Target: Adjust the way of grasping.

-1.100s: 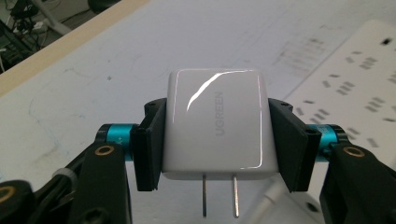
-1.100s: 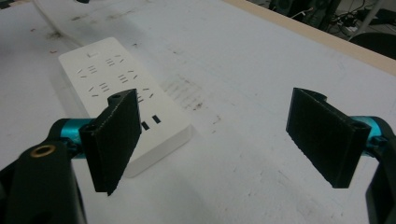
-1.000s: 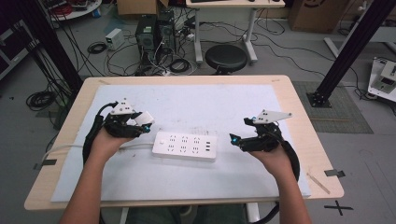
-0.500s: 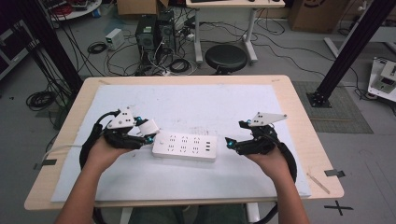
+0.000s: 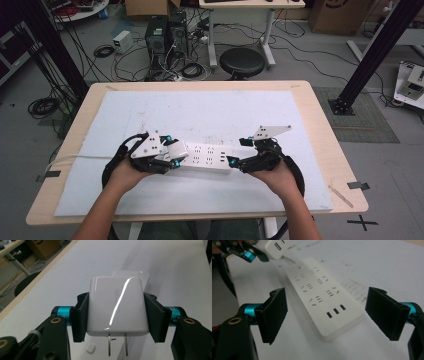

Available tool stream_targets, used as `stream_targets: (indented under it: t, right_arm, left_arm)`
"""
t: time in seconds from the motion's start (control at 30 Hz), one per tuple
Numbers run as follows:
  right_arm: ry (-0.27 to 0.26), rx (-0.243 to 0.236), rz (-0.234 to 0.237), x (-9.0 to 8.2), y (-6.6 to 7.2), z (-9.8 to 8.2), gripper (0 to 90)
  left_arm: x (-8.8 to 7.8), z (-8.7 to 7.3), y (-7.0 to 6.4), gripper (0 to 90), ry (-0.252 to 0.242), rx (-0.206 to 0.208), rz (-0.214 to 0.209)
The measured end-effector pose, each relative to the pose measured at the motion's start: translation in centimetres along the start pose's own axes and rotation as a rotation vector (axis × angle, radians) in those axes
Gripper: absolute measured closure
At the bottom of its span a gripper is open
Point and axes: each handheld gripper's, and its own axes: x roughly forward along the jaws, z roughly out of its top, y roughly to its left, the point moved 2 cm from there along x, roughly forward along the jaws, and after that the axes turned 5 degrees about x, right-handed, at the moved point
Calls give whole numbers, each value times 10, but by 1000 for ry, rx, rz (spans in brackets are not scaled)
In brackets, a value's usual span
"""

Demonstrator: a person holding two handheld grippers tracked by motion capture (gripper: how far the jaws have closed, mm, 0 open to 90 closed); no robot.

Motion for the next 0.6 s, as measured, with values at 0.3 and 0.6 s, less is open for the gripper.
stream_targets:
  t: [0.3, 0.6]
  right_arm:
    - [2, 97, 141, 30, 12, -6, 183]
    - [-2, 189, 268, 48, 20, -12, 183]
  left_arm:
    - [17, 1, -32, 425, -33, 129, 29]
    - [27, 3, -51, 425, -62, 221, 82]
